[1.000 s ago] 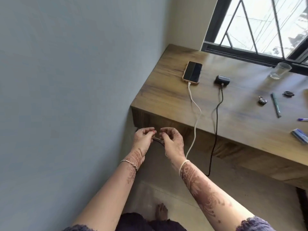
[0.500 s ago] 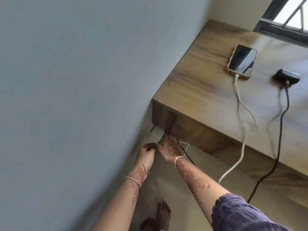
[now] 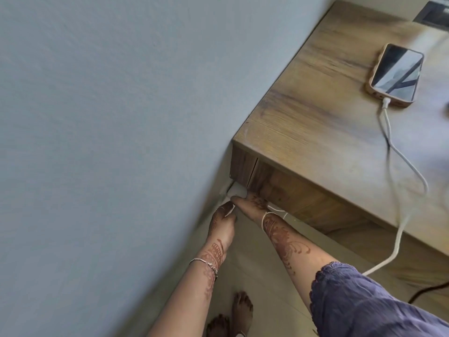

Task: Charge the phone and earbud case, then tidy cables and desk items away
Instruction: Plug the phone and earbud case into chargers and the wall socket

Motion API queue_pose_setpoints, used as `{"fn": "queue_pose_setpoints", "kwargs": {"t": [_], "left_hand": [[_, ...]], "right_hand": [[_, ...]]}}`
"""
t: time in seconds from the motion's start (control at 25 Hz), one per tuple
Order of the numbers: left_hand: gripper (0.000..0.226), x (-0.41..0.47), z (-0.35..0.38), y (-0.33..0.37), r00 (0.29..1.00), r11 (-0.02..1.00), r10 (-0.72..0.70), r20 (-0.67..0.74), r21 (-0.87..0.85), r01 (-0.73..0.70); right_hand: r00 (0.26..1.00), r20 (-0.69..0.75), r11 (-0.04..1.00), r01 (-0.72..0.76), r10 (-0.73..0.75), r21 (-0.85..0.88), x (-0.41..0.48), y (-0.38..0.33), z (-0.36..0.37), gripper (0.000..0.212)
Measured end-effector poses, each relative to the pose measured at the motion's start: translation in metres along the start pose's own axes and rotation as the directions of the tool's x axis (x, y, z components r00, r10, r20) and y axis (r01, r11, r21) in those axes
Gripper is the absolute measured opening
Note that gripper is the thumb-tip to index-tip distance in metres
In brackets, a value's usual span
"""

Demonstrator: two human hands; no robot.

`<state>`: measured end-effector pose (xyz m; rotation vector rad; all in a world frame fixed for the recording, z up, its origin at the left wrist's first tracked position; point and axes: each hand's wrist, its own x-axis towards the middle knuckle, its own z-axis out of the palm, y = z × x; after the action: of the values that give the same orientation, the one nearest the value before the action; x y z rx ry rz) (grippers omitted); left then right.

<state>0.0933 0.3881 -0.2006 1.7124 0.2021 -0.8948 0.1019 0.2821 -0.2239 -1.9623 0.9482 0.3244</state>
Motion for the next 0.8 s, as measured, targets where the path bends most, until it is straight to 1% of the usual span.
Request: {"fn": "queue_pose_setpoints", "kwargs": {"t": [0.08, 0.2, 0.28, 0.36, 0.4, 0.52, 0.64, 0.72, 0.8], "left_hand": [[0.051, 0.0, 0.002, -0.001, 1.0, 1.0, -0.003, -0.004, -0.005, 0.003], [0.052, 0.002, 0.0, -0.003, 1.0, 1.0, -0.008, -0.009, 0.009, 0.009], [0.051, 0.004, -0.003, -0.005, 0.999, 1.0, -0.025, -0.026, -0.002, 0.025], [0.053, 0.005, -0.007, -0.008, 0.998, 0.999, -0.047, -0.046, -0.017, 0.046], [0.053, 0.005, -0.008, -0.01, 0.997, 0.998, -0.058, -0.05, -0.023, 0.057], [0.05, 0.005, -0.011, -0.014, 0.997, 0.998, -0.06, -0.055, -0.034, 0.058], [0.051, 0.008, -0.011, -0.016, 0.997, 0.999, -0.047, -0.055, -0.028, 0.046], [0.051, 0.007, -0.012, -0.017, 0.998, 0.998, -0.046, -0.053, -0.034, 0.044], [0.051, 0.003, -0.012, -0.019, 0.998, 0.999, -0.044, -0.048, -0.032, 0.043]], "right_hand": [[1.0, -0.012, 1.0, 0.012, -0.012, 0.001, 0.0, -0.002, 0.0, 0.055], [0.999, 0.002, 0.998, 0.033, -0.033, 0.053, -0.003, -0.002, 0.002, 0.039], [0.999, -0.037, 0.995, 0.039, -0.036, 0.094, -0.002, 0.0, 0.003, 0.033], [0.996, -0.076, 0.992, 0.049, -0.04, 0.117, -0.002, 0.002, 0.004, 0.017], [0.996, -0.082, 0.992, 0.045, -0.036, 0.117, -0.002, 0.002, 0.005, 0.013], [0.999, -0.04, 0.995, 0.016, -0.012, 0.094, -0.001, 0.0, 0.002, 0.019], [1.0, 0.017, 0.997, 0.0, -0.002, 0.081, 0.001, -0.003, -0.002, 0.022], [1.0, 0.005, 0.997, 0.024, -0.025, 0.074, 0.001, -0.001, 0.0, 0.026], [0.996, -0.046, 0.997, 0.076, -0.076, 0.002, -0.004, 0.003, 0.004, 0.032]]}}
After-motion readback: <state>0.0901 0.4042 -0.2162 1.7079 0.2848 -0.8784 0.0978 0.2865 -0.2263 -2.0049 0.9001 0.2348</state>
